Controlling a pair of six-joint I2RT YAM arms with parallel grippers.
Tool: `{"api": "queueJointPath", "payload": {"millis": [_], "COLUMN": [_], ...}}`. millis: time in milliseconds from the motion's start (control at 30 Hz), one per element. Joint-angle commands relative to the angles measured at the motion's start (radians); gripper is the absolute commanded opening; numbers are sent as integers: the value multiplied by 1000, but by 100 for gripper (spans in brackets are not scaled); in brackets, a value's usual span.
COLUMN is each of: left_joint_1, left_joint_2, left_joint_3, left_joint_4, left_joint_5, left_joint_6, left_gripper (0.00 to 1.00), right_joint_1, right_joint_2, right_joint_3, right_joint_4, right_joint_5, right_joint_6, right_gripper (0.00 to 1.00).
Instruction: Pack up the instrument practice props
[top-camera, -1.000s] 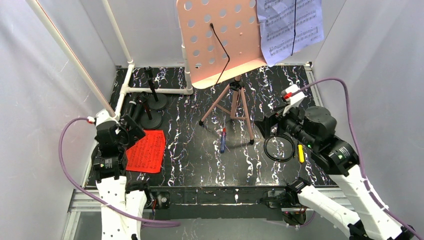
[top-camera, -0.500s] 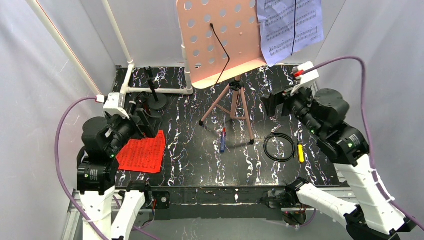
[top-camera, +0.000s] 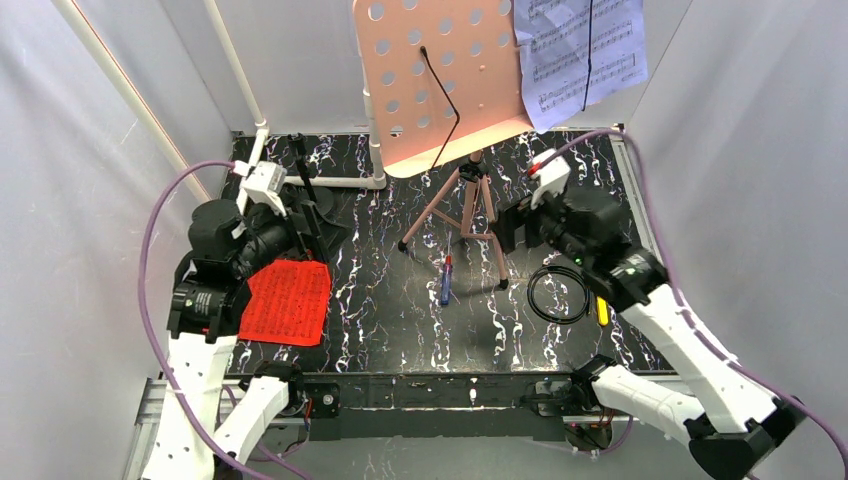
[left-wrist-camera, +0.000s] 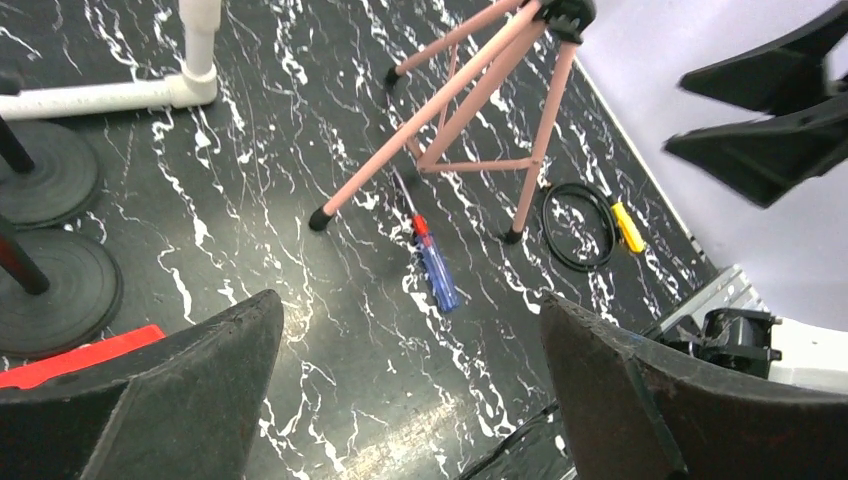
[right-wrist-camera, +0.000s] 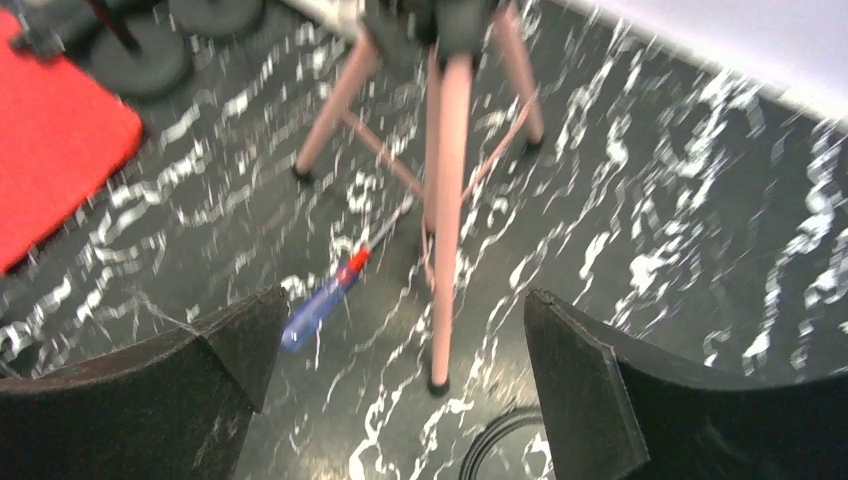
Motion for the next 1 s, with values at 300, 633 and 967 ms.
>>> {"api": "queueJointPath", "payload": {"millis": [300, 633, 967], "left_joint_1": [-53, -55, -78], "left_joint_2": [9, 22, 4], "left_joint_3": [-263, -329, -340], "left_joint_4": [202, 232, 239], "left_joint_5": [-21, 0, 26], "left_joint_6": [74, 89, 97], "left_gripper": [98, 98, 97], "right_joint_1": [4, 2, 4], "right_joint_2": [133, 261, 313], "right_joint_3": [-304, -366, -391], "right_joint_4": [376, 375, 321], "right_joint_5": [34, 18, -62], "right_joint_6": [-18, -51, 4], "right_gripper": [89, 64, 36]}}
